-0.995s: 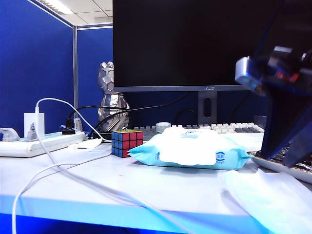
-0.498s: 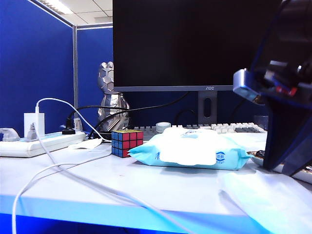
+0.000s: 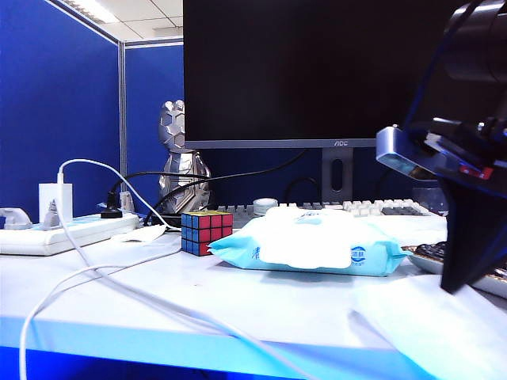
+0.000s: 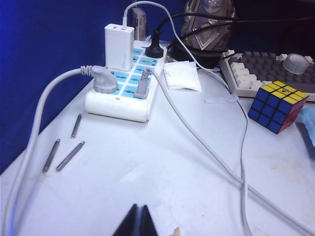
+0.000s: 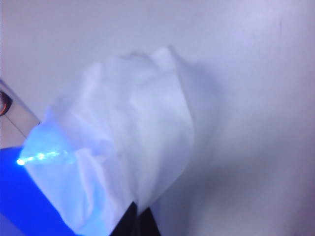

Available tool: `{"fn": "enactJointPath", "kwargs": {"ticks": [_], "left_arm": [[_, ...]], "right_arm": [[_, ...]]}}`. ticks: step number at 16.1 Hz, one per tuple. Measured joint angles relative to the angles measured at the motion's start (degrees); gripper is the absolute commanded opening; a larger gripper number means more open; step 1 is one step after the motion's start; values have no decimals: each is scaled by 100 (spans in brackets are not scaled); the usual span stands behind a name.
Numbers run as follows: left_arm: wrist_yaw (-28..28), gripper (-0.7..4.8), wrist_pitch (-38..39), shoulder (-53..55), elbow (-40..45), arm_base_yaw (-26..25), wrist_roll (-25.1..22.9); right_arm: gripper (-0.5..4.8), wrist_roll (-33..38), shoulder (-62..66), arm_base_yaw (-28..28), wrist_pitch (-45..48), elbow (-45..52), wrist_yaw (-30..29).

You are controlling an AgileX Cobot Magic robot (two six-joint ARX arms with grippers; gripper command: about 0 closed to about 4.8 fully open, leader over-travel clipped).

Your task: Pull out a wet wipe from the sky blue wet wipes packet and place it on the table.

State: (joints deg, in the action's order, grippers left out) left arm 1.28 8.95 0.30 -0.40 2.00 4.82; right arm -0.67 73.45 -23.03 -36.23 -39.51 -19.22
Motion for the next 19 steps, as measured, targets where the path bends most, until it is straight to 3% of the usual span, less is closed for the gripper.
{"fn": "enactJointPath", "kwargs": {"ticks": [6, 9, 10, 11, 12, 16, 19], "left_arm": [[0, -1, 0, 0, 0, 0, 0], [0, -1, 0, 0, 0, 0, 0], [0, -1, 0, 0, 0, 0, 0], [0, -1, 0, 0, 0, 0, 0], [0, -1, 0, 0, 0, 0, 0], [0, -1, 0, 0, 0, 0, 0], [0, -1, 0, 0, 0, 0, 0]], "right_arm": [[17, 0, 2, 0, 903, -2, 35], [17, 0, 0, 2, 1244, -4, 457], [39, 0, 2, 2, 1296, -7, 608], [156, 0, 2, 2, 1331, -7, 730], [224, -2, 2, 2, 1333, -7, 750], [220, -2, 2, 0, 1305, -33, 551], [220, 2, 2, 0, 1023, -564, 514]]}}
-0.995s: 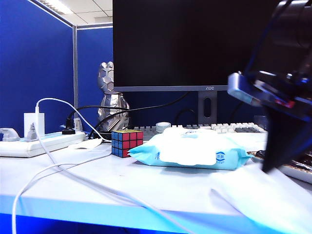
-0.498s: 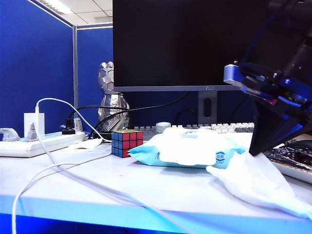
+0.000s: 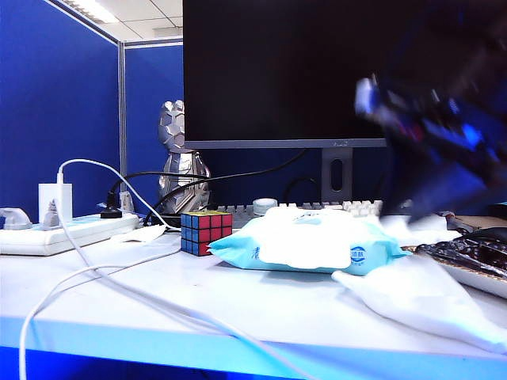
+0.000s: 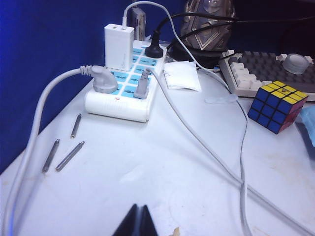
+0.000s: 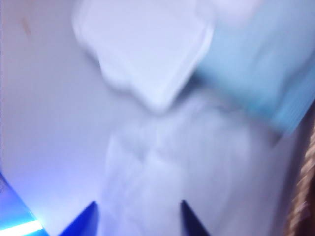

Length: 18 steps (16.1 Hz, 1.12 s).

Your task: Pull out a wet wipe from the sky blue wet wipes packet and place it on the table.

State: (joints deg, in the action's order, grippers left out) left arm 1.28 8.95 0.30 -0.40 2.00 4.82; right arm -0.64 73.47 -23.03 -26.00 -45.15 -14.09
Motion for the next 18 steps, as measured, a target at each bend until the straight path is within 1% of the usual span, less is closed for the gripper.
{"fn": "enactJointPath", "kwargs": {"ticks": [1, 2, 3, 4, 5, 6, 8, 11, 13, 15, 18], "left_arm": [[0, -1, 0, 0, 0, 0, 0], [0, -1, 0, 0, 0, 0, 0], [0, -1, 0, 0, 0, 0, 0], [0, -1, 0, 0, 0, 0, 0], [0, -1, 0, 0, 0, 0, 0], [0, -1, 0, 0, 0, 0, -2], [0, -1, 0, 0, 0, 0, -2], [0, -1, 0, 0, 0, 0, -2], [0, -1, 0, 0, 0, 0, 0], [0, -1, 0, 0, 0, 0, 0], [0, -1, 0, 0, 0, 0, 0]], "right_arm": [[220, -2, 0, 0, -96, -212, 2], [199, -4, 0, 0, -181, -437, 0], [195, -2, -2, 0, -284, -717, 0], [139, -15, -2, 0, -452, -1010, 0], [46, -61, -2, 0, -555, -1207, -2], [8, -133, -11, 0, -728, -1530, -13], [8, -293, -160, 0, -1191, -2234, -107], [2, -396, -498, 0, -1591, -2914, -111], [2, -413, -964, 0, -1628, -3482, -116], [2, -415, -1279, 4, -1611, -3812, -92], [3, -417, -2050, 13, -1405, -3960, 127]]}}
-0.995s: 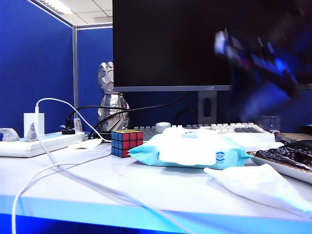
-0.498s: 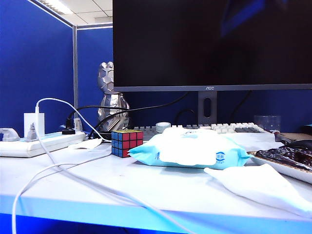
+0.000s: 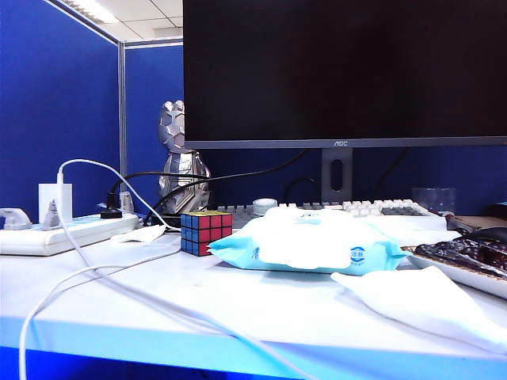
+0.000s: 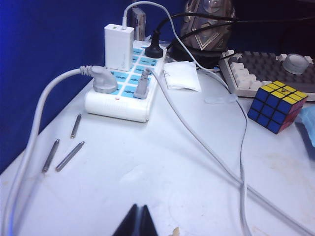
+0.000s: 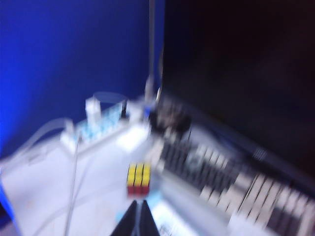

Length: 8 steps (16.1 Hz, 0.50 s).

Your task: Pull out a wet wipe from the sky blue wet wipes packet and place it on the table.

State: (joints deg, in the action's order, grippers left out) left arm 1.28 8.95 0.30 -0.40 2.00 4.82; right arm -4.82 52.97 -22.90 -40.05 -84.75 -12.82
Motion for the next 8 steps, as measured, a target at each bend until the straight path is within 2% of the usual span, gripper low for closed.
{"fn": "enactJointPath", "kwargs": {"ticks": [4, 8], "left_arm": [[0, -1, 0, 0, 0, 0, 0], [0, -1, 0, 0, 0, 0, 0]], "right_arm": [[3, -2, -887, 0, 2, 7, 179], [3, -225, -1891, 245, -516, 245, 1005]]}}
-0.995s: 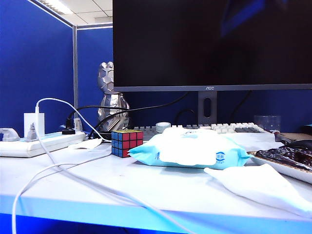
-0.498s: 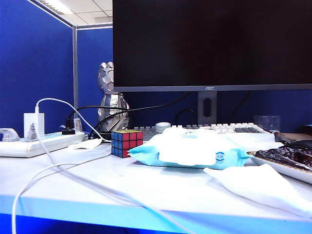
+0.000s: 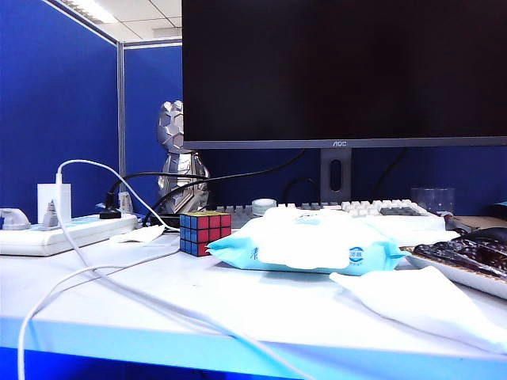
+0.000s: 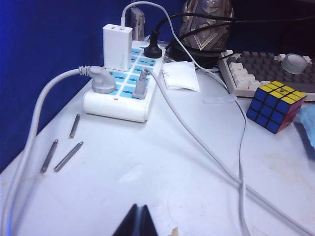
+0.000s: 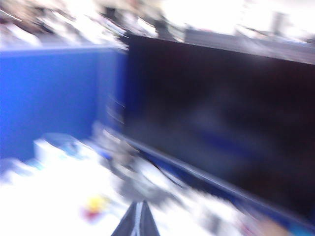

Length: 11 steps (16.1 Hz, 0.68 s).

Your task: Pull out a wet wipe from the sky blue wet wipes packet and place it on the table.

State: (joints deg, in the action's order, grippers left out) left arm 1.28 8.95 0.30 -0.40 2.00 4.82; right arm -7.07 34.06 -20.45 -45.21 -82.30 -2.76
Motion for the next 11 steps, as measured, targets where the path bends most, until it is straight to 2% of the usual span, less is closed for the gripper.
{"fn": "enactJointPath", "kwargs": {"ticks": [2, 3, 5, 8, 11], "left_arm": [[0, -1, 0, 0, 0, 0, 0], [0, -1, 0, 0, 0, 0, -2], [0, -1, 0, 0, 0, 0, 0], [0, -1, 0, 0, 0, 0, 0], [0, -1, 0, 0, 0, 0, 0]], "right_arm": [[3, -162, -481, 286, 201, 925, 221], [3, -166, -785, 474, 804, 1558, 201], [3, -181, -1532, 1034, 2273, 3473, -33], [3, -181, -2389, 1322, 3397, 5309, -334], [3, -177, -2848, 1322, 3523, 6452, -461]]}}
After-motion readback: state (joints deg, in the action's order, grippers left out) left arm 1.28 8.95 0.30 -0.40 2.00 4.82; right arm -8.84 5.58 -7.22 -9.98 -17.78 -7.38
